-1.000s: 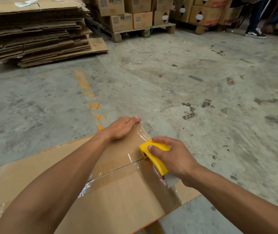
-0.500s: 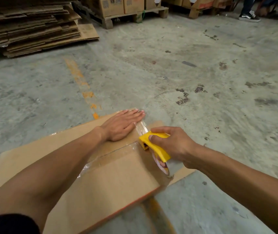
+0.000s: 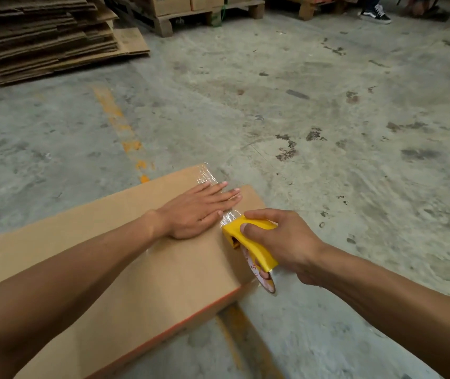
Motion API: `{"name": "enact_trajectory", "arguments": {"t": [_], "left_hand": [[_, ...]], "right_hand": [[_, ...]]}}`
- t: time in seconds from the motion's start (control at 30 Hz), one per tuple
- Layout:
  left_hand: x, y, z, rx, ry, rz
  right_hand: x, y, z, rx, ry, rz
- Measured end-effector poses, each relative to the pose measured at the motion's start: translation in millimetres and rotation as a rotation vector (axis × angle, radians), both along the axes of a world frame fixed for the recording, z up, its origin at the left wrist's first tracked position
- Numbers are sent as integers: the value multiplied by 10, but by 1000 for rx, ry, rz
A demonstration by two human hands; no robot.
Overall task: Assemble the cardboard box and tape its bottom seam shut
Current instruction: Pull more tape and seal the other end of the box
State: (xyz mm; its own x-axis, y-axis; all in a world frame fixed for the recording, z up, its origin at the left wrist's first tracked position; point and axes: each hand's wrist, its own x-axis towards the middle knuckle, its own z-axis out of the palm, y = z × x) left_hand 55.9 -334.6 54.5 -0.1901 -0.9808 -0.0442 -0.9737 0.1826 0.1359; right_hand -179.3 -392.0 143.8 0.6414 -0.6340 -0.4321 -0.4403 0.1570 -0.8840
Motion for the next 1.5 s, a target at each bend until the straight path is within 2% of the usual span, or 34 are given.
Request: {"name": "enact_trajectory", "arguments": {"t": [0.27, 0.47, 0.7, 1.03, 1.3, 1.5], "left_hand": [[478, -193, 92, 55, -58, 124], [379, -73, -25, -47, 75, 157], [428, -56, -22, -47, 69, 127], [409, -58, 26, -15, 37, 126], [290, -63, 113, 4, 9, 189], [161, -38, 94, -1, -29, 268]], "right_hand": [[596, -297, 16, 1, -20, 60], [692, -362, -4, 18, -32, 78], [290, -284, 14, 33, -30, 134], [-582, -31, 20, 49, -9, 85], [-580, -21, -215, -93, 61, 61], [-445, -62, -309, -94, 103, 51]]}}
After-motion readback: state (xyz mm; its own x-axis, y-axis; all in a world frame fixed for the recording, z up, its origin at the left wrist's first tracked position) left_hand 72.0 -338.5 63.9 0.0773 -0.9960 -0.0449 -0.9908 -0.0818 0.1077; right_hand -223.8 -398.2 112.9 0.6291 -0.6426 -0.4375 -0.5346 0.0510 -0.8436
